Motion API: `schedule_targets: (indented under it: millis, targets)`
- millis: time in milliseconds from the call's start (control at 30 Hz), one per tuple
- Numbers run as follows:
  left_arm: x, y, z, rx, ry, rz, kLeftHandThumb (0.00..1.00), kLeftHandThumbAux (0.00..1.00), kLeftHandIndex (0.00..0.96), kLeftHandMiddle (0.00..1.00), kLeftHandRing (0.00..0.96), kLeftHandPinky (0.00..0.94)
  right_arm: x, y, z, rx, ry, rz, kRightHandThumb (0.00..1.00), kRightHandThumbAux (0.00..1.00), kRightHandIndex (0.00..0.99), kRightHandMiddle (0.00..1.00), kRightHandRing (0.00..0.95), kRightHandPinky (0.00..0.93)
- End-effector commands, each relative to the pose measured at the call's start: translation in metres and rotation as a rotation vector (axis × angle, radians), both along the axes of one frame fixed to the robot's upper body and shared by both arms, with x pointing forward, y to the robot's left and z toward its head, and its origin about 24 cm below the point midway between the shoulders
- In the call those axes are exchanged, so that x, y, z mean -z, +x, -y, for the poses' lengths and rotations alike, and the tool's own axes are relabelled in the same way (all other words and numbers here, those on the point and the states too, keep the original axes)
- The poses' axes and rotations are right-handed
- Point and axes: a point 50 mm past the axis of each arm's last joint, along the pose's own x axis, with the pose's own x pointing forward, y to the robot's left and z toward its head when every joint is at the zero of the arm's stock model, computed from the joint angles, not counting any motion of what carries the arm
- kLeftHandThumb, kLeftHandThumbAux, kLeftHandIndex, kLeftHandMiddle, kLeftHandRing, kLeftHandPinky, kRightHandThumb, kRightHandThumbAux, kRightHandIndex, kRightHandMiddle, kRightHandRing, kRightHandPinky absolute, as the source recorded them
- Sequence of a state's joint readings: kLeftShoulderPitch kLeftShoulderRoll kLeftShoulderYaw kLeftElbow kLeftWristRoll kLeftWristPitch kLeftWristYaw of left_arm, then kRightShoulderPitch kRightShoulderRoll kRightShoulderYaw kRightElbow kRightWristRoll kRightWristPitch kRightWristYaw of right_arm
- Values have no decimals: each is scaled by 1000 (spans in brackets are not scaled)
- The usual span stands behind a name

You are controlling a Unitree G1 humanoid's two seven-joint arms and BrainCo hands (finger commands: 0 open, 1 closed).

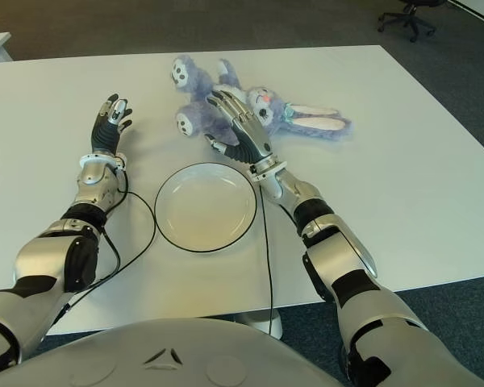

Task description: Put the doll into the plate.

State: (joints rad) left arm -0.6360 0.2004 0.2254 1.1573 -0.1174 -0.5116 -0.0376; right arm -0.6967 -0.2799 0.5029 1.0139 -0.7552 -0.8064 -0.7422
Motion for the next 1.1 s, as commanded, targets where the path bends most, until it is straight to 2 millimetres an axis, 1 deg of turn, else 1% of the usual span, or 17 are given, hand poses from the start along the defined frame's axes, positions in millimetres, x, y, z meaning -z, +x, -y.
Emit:
schedule_targets:
  millis: [33, 433, 567, 833, 967, 1000, 1100]
  targets:
    - [44, -25, 9, -25, -40, -173, 0, 382, 9, 136, 145, 105, 128, -104, -16, -51, -105, -464, 478, 310, 0, 0, 0, 0]
    - [45, -26, 11, -26, -40, -177, 0, 378, 0, 132, 140, 87, 127, -105, -22, -73, -114, -466, 498, 306, 0, 0, 0, 12]
    - [45, -26, 11, -29, -43, -178, 0, 380, 0, 134, 144, 103, 127, -104, -25, -81, -110, -467, 494, 300, 0, 0, 0, 39]
    - [46, -26, 12, -37, -43, -179, 0, 381, 0, 141, 160, 125, 127, -103, -29, -89, -117, -480, 488, 292, 0, 0, 0, 18]
    - [46, -26, 13, -38, -41, -179, 0, 380, 0, 144, 162, 81, 127, -102, -31, -88, -128, -491, 492, 299, 0, 0, 0, 26]
    - [46, -26, 13, -38, -40, -179, 0, 379, 0, 141, 158, 99, 128, -102, -31, -87, -130, -493, 495, 304, 0, 0, 0, 22]
    - [46, -26, 13, -39, -40, -180, 0, 378, 0, 139, 156, 109, 128, -102, -32, -85, -137, -500, 497, 308, 0, 0, 0, 20]
